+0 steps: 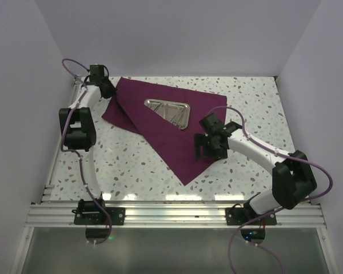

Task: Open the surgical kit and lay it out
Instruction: Open the surgical kit at the center of the board.

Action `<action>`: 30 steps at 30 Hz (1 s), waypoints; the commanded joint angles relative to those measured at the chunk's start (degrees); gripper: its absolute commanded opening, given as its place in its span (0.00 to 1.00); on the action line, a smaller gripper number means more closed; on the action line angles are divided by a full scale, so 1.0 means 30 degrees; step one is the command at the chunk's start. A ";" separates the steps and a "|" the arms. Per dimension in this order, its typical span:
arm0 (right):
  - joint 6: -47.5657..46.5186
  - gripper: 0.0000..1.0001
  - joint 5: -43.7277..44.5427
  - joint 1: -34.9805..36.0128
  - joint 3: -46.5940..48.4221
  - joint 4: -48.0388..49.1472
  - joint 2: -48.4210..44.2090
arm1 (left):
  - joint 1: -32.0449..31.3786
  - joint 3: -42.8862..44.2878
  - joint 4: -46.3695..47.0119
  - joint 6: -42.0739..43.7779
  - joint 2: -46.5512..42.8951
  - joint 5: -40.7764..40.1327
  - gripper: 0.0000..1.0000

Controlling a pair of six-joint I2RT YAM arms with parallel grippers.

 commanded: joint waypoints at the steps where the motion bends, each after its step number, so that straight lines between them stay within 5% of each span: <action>1: -0.0313 0.85 0.0014 0.0114 0.0658 0.0414 -0.0022 | 0.0149 0.1875 -0.0931 0.0870 0.0043 0.0809 0.05; 12: -0.0343 0.86 -0.0366 0.0114 0.0540 0.1146 0.0152 | 0.0148 0.0943 -0.1900 0.1662 -0.0014 0.2744 0.19; 18: -0.0402 0.88 -0.0278 0.0173 0.0804 0.1234 0.0271 | 0.0149 0.0444 -0.2515 0.2159 -0.0803 0.2629 0.54; 20: -0.0402 0.88 -0.0278 0.0144 0.0659 0.1322 0.0242 | 0.0149 0.0150 -0.2545 0.2394 -0.1069 0.2365 0.58; 30: -0.0372 0.88 -0.0279 0.0173 0.0423 0.1499 0.0300 | 0.0090 -0.1404 -0.1110 0.2483 -0.0338 0.1867 0.50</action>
